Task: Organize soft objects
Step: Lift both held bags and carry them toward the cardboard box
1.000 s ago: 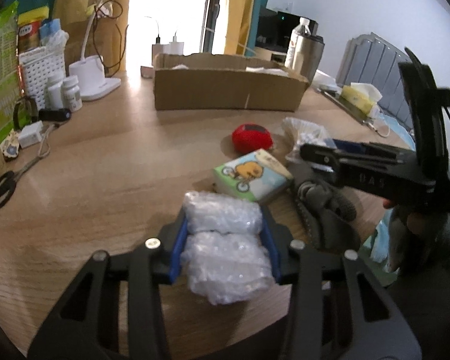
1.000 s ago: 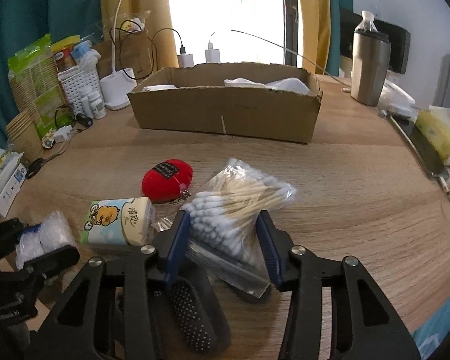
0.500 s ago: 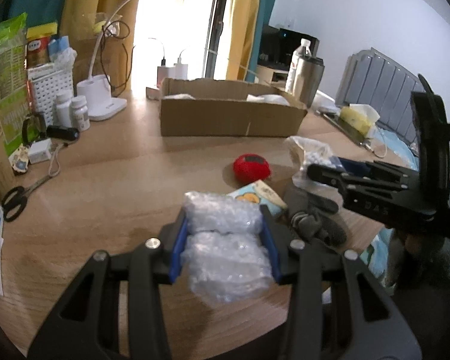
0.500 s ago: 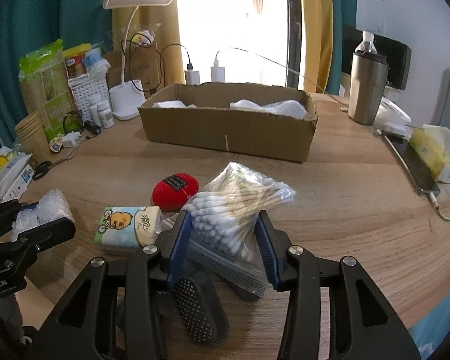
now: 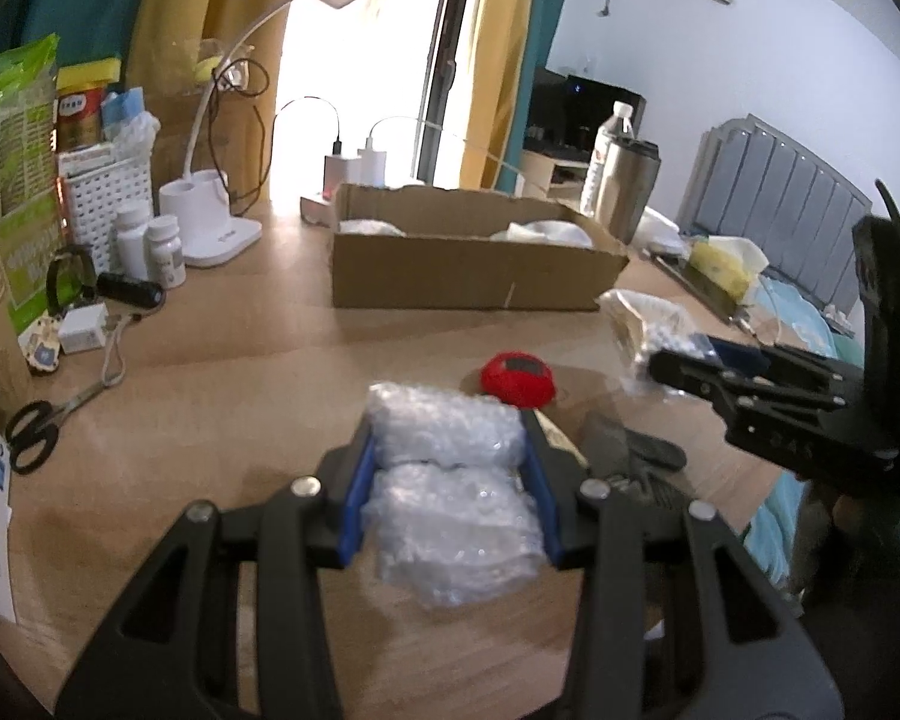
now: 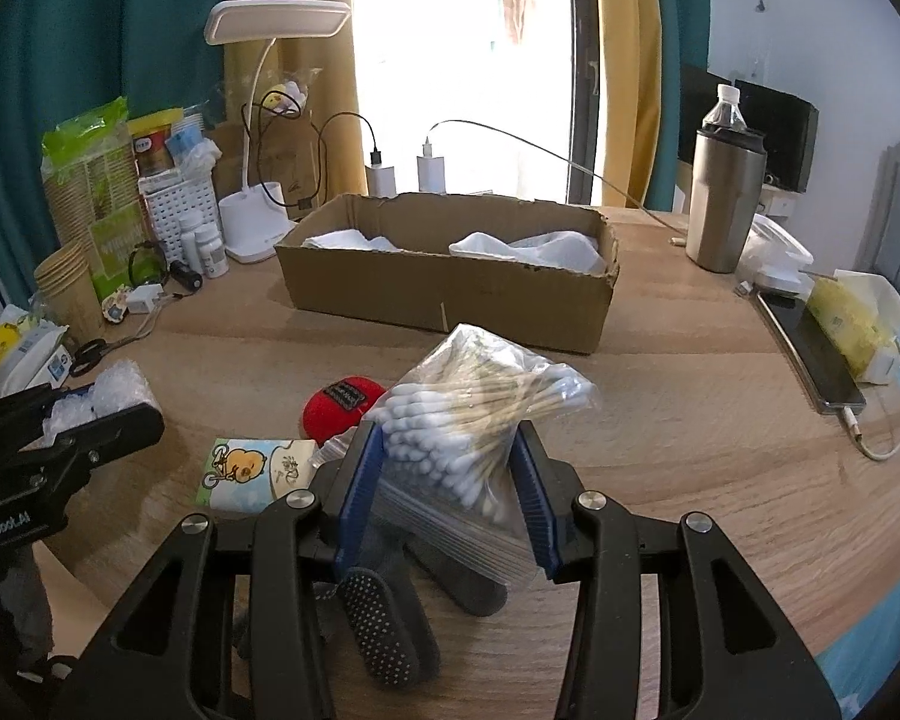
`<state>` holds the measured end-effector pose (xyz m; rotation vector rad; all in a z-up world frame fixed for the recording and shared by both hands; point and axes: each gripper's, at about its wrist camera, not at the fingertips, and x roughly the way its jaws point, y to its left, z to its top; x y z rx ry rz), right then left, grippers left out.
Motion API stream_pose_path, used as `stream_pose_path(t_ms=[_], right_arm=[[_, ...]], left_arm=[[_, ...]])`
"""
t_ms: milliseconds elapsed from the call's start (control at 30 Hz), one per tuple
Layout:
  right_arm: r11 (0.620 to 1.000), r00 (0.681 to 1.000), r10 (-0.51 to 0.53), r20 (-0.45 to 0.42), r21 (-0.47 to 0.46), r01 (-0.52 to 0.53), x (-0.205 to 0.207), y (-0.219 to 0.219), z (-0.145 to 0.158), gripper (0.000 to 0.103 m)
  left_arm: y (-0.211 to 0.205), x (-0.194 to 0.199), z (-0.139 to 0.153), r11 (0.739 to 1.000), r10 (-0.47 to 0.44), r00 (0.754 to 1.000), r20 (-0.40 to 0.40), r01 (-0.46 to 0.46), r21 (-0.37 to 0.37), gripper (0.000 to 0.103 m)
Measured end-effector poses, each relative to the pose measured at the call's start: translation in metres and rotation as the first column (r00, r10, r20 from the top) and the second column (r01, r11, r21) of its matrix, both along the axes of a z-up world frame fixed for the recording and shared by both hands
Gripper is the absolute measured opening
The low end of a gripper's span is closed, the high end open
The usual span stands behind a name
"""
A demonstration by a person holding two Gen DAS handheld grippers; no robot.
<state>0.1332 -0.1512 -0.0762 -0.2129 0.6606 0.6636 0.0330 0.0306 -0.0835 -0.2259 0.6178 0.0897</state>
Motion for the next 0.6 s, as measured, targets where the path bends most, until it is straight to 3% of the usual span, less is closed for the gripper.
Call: stream_pose_path(t_ms=[600], right_arm=[[1.0, 1.0, -0.011, 0.0, 0.003, 0.011, 0.027, 0.007, 0.01, 0.046]], left_arm=[[0.015, 0.034, 0.012, 1.0, 0.008, 1.0, 0.002, -0.008, -0.003, 0.045]])
